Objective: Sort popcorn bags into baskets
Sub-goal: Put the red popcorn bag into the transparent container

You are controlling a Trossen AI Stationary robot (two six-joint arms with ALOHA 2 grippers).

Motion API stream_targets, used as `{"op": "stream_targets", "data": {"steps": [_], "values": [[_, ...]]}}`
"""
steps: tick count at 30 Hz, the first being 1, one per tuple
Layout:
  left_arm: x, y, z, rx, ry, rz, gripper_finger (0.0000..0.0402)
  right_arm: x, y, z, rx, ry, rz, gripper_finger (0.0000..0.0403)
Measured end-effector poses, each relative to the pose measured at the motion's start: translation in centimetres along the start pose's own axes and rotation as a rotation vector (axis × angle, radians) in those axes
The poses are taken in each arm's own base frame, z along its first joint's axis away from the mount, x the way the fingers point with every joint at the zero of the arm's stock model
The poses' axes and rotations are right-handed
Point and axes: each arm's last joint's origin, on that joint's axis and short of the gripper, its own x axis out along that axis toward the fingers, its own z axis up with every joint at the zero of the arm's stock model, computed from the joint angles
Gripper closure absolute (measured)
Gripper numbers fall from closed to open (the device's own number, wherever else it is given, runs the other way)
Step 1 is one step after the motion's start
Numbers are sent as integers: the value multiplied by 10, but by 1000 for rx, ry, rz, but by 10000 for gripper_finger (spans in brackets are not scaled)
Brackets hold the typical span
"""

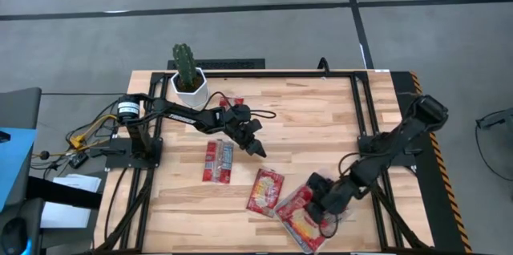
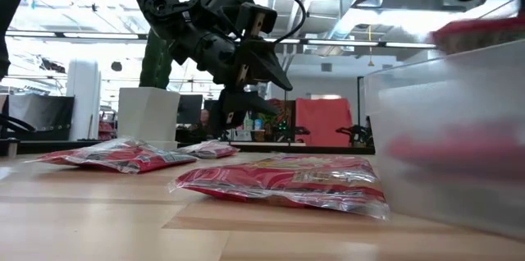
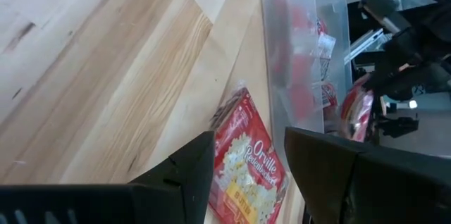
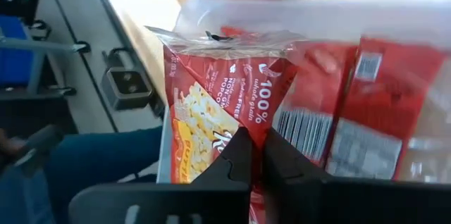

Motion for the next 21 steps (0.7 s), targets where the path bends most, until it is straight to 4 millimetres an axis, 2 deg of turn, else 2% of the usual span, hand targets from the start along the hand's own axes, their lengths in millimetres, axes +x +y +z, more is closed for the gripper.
{"op": "stream_targets", "data": {"steps": [10, 21], "values": [[0, 0, 0, -3, 15, -12, 237, 15, 2, 19, -8, 3, -33, 381], [-1, -3, 3, 36, -5, -46, 237, 14, 3, 14, 93, 20, -31, 344]]}}
